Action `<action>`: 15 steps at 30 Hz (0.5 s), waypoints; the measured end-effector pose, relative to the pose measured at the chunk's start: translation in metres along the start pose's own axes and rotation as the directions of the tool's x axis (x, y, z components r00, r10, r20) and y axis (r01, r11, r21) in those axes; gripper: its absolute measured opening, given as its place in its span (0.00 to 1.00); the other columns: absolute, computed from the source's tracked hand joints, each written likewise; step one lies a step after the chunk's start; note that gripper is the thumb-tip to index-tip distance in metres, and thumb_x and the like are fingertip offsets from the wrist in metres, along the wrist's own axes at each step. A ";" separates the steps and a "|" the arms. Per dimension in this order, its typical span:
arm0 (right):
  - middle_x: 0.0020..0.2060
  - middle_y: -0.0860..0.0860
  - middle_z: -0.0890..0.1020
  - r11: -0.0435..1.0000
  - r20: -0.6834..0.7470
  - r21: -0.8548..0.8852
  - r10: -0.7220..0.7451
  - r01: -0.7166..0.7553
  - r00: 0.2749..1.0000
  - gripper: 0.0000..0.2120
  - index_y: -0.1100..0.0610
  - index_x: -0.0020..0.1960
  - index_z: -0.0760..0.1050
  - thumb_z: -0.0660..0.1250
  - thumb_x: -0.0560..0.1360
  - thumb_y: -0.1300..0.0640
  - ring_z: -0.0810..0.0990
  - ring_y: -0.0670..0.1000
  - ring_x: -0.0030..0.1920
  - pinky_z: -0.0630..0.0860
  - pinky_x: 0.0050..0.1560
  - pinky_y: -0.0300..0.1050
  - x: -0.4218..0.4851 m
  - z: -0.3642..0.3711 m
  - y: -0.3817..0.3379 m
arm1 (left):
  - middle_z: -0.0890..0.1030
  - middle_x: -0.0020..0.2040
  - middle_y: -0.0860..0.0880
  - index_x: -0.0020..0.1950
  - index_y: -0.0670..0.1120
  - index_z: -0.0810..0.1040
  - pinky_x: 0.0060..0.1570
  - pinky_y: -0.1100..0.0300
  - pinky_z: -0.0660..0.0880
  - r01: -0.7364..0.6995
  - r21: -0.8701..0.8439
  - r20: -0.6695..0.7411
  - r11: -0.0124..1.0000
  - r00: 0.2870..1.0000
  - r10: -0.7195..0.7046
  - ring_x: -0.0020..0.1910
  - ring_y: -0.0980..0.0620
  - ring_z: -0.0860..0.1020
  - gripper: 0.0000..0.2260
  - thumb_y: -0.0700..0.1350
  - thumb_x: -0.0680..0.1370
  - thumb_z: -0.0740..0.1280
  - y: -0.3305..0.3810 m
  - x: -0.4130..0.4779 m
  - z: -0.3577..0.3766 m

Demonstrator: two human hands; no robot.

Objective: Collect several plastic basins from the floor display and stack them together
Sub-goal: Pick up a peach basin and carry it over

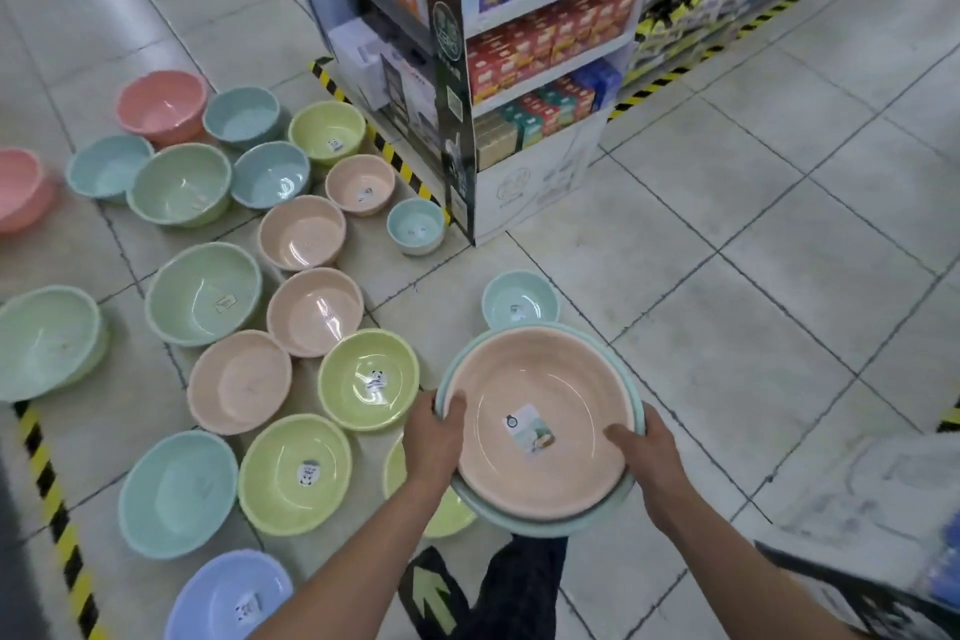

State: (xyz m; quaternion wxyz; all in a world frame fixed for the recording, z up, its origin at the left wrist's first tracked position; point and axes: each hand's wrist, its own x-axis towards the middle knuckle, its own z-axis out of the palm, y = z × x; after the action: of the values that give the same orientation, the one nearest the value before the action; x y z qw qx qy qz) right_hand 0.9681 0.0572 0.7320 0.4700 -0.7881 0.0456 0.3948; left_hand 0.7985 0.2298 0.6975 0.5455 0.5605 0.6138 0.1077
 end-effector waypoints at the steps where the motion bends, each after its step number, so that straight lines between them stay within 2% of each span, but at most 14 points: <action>1: 0.49 0.53 0.81 1.000 0.012 -0.027 0.005 -0.004 1.000 0.16 0.54 0.60 0.73 0.66 0.75 0.66 0.80 0.52 0.46 0.76 0.40 0.47 0.019 -0.003 -0.015 | 0.81 0.43 0.49 0.49 0.47 0.78 0.37 0.58 0.72 0.015 -0.006 -0.012 1.000 1.000 -0.015 0.42 0.50 0.80 0.09 0.52 0.79 0.66 0.010 0.011 0.010; 6: 0.46 0.50 0.80 0.989 0.100 -0.148 0.005 0.010 0.995 0.17 0.53 0.60 0.73 0.66 0.74 0.67 0.79 0.50 0.44 0.76 0.40 0.45 0.104 -0.019 -0.091 | 0.80 0.45 0.48 0.52 0.46 0.77 0.41 0.55 0.74 0.077 0.000 -0.066 0.997 0.995 -0.076 0.44 0.47 0.80 0.11 0.52 0.78 0.66 0.060 0.054 0.056; 10: 0.48 0.55 0.80 0.973 0.132 -0.232 0.028 0.003 0.991 0.18 0.55 0.60 0.73 0.65 0.73 0.68 0.79 0.53 0.45 0.76 0.42 0.47 0.171 -0.027 -0.133 | 0.80 0.46 0.48 0.53 0.45 0.76 0.45 0.52 0.77 0.119 0.004 -0.045 0.993 0.992 -0.119 0.45 0.47 0.80 0.11 0.51 0.78 0.67 0.089 0.088 0.091; 12: 0.49 0.56 0.80 0.953 0.160 -0.302 0.049 0.001 0.986 0.18 0.56 0.60 0.73 0.66 0.73 0.67 0.79 0.54 0.45 0.77 0.43 0.48 0.214 -0.025 -0.149 | 0.79 0.44 0.49 0.51 0.45 0.75 0.42 0.54 0.76 0.149 -0.021 -0.051 0.989 0.987 -0.150 0.45 0.46 0.80 0.10 0.51 0.78 0.68 0.100 0.110 0.108; 15: 0.48 0.54 0.79 0.897 0.239 -0.439 0.060 0.053 0.969 0.16 0.55 0.60 0.71 0.66 0.73 0.66 0.79 0.56 0.49 0.76 0.41 0.47 0.284 -0.011 -0.164 | 0.78 0.41 0.51 0.45 0.49 0.72 0.45 0.51 0.77 0.190 -0.040 -0.121 0.981 0.974 -0.194 0.44 0.46 0.80 0.09 0.51 0.76 0.70 0.102 0.151 0.135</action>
State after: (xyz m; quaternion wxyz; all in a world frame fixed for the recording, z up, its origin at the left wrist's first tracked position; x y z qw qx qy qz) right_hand 1.2413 0.2250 0.6617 0.2800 -0.8189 -0.1027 0.4904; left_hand 0.9968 0.3220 0.6392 0.5217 0.4831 0.6963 0.0978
